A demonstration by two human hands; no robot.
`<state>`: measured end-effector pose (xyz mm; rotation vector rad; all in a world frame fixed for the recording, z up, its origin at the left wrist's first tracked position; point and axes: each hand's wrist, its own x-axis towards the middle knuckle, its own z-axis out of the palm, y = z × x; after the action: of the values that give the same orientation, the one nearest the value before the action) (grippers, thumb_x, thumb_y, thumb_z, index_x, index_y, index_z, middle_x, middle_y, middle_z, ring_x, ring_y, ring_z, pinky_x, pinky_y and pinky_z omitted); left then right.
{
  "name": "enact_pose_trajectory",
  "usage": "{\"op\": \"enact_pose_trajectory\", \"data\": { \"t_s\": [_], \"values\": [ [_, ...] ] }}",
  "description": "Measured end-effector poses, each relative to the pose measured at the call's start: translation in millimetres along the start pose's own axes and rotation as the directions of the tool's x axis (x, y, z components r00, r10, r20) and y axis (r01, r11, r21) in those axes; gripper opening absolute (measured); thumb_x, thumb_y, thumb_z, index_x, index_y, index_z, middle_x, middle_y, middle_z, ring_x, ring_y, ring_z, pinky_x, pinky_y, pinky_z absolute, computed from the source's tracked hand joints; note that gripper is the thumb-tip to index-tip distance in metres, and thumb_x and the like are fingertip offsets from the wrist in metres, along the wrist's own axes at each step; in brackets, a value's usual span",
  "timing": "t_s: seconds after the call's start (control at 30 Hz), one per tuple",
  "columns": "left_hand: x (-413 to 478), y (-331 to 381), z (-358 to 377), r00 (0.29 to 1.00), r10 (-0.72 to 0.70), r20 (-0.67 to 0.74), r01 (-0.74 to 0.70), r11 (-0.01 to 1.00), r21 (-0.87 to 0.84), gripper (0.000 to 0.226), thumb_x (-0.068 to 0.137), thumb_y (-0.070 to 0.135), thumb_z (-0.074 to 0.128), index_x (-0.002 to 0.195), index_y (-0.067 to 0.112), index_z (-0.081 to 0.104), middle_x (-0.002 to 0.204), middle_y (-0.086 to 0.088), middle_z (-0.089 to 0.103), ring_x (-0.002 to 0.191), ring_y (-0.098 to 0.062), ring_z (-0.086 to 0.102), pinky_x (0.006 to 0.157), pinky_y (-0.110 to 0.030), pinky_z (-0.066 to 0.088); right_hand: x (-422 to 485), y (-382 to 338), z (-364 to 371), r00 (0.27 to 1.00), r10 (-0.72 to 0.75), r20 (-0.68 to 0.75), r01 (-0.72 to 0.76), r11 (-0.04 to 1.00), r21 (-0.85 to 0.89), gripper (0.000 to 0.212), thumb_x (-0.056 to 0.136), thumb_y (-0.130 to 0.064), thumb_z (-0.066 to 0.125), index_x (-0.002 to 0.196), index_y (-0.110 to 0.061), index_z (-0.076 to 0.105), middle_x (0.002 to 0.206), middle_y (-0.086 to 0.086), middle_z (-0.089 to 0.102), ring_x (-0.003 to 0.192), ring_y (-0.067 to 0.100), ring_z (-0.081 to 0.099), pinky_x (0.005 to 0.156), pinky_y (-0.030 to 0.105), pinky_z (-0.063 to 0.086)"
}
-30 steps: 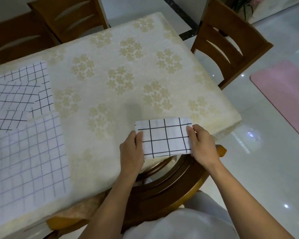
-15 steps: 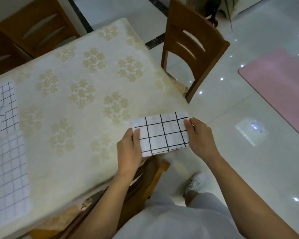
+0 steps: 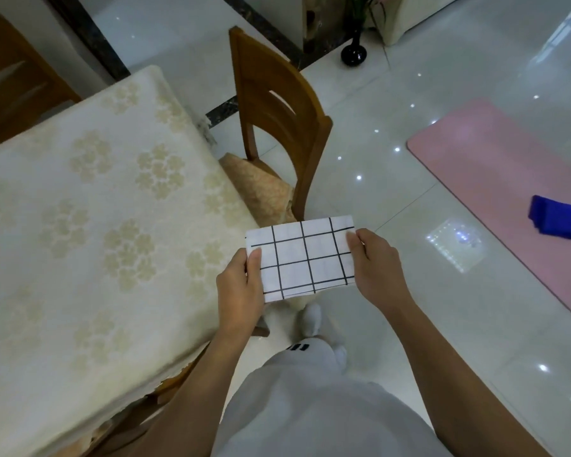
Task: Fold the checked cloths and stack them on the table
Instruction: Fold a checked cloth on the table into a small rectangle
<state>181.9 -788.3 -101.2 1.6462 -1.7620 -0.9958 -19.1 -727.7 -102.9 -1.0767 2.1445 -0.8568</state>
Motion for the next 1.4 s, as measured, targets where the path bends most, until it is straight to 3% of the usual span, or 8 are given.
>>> {"op": "enact_pose_trajectory", "data": {
  "t_s": [0.2,0.47,0.73,0.87,1.0,1.13,1.23,1.4],
  "values": [
    [43,39,47,1.0,-0.003,0.002,0.004,0.999,-0.036,0.022,0.105,0.025,0.047,0.086,0.019,0.058,0.069,0.014,0.057,0.065,0.008,0.056,0.055,-0.007,0.038,59,12,-37,1.0,0.011,0.013,-0.011,1.0,0.006,0.034,0.108,-0.031,0.036,0.08,-0.017,0.05,0.066,-0.007,0.052,0.059,0.007,0.049,0.05,0.015,0.036],
    [156,97,106,0.999,-0.016,-0.048,0.009,0.991,-0.136,0.028,0.105,0.026,0.048,0.077,0.029,0.053,0.066,0.012,0.056,0.061,0.002,0.055,0.052,-0.01,0.038,198,-5,-88,0.997,-0.072,-0.015,0.071,0.996,-0.054,0.042,0.107,-0.033,0.038,0.066,-0.022,0.032,0.055,-0.007,0.035,0.049,0.009,0.032,0.049,0.024,0.029],
    [260,136,151,0.985,-0.093,-0.148,0.073,0.988,-0.136,0.026,0.102,0.046,0.041,0.087,0.03,0.057,0.076,0.007,0.066,0.072,-0.016,0.066,0.057,-0.05,0.057,338,-31,-119,0.987,-0.146,0.066,0.15,0.986,-0.071,0.044,0.107,-0.031,0.039,0.066,-0.02,0.028,0.055,-0.007,0.029,0.052,0.009,0.031,0.049,0.024,0.026],
    [305,158,159,0.976,-0.122,-0.181,0.1,0.987,-0.125,0.029,0.102,0.05,0.039,0.086,0.031,0.055,0.077,0.005,0.066,0.071,-0.017,0.067,0.057,-0.048,0.058,397,-43,-123,0.979,-0.173,0.106,0.175,0.985,-0.006,0.044,0.107,-0.029,0.04,0.065,-0.021,0.028,0.055,-0.008,0.029,0.05,0.009,0.03,0.048,0.023,0.026],
    [351,184,173,0.965,-0.145,-0.218,0.122,0.986,-0.116,0.021,0.104,0.037,0.043,0.091,0.031,0.058,0.079,0.008,0.067,0.073,-0.003,0.068,0.052,-0.022,0.056,463,-51,-124,0.963,-0.224,0.149,0.227,0.974,0.0,0.044,0.107,-0.029,0.041,0.065,-0.021,0.03,0.055,-0.007,0.031,0.051,0.008,0.031,0.048,0.022,0.028],
    [402,208,197,0.934,-0.14,-0.328,0.128,0.99,-0.056,0.038,0.102,0.049,0.037,0.088,0.023,0.061,0.072,0.002,0.066,0.063,-0.011,0.065,0.051,-0.039,0.056,539,-55,-131,0.938,-0.276,0.212,0.278,0.96,0.02,0.043,0.107,-0.029,0.041,0.065,-0.021,0.031,0.055,-0.007,0.031,0.051,0.008,0.032,0.049,0.023,0.028],
    [445,230,219,0.902,-0.109,-0.417,0.171,0.979,0.114,0.058,0.098,0.068,0.02,0.08,0.026,0.055,0.062,0.003,0.058,0.055,-0.014,0.057,0.05,-0.037,0.051,604,-64,-145,0.906,-0.327,0.268,0.333,0.943,0.023,0.043,0.107,-0.028,0.041,0.066,-0.021,0.029,0.055,-0.007,0.03,0.052,0.009,0.031,0.05,0.025,0.027],
    [510,285,255,0.86,-0.16,-0.485,0.244,0.963,0.116,0.052,0.101,0.055,0.031,0.098,0.016,0.066,0.069,-0.002,0.066,0.057,-0.013,0.059,0.052,-0.034,0.053,702,-79,-176,0.853,-0.364,0.374,0.378,0.925,0.037,0.044,0.107,-0.029,0.041,0.065,-0.021,0.03,0.055,-0.009,0.031,0.051,0.009,0.03,0.05,0.026,0.026]
  ]
}}
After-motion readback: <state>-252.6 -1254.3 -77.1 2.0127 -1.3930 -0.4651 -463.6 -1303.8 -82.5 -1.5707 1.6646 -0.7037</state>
